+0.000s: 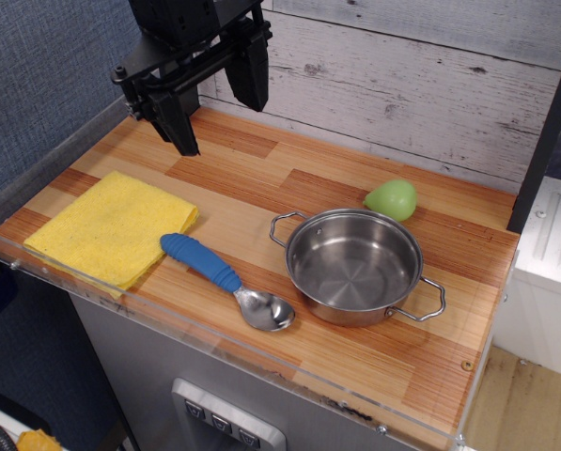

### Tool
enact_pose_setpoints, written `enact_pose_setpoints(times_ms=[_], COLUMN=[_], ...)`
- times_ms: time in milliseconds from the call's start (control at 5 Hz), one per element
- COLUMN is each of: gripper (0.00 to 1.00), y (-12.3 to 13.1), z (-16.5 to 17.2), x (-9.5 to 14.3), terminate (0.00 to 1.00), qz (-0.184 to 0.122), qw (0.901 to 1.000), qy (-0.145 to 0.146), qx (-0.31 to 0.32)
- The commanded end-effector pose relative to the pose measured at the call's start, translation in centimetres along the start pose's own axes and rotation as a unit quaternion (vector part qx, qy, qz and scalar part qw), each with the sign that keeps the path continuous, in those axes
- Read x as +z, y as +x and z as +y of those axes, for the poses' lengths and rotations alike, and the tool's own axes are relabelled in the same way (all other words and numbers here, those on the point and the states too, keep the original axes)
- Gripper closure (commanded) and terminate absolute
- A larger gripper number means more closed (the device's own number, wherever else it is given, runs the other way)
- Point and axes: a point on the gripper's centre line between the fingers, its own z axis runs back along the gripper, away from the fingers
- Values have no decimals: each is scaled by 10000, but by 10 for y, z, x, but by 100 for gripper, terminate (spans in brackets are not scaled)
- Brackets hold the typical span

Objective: Place the yellow towel behind the blue spoon

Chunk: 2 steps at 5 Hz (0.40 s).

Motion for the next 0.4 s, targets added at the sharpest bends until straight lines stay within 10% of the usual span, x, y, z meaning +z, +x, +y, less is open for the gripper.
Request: enact_pose_setpoints(times_ms=[0, 200], gripper=[0, 0], y=[0, 9], z=[0, 11], x=[0, 6], terminate=[0, 0], qz=[0, -103], qw=[10000, 9999], qy=[0, 88], qx=[0, 58])
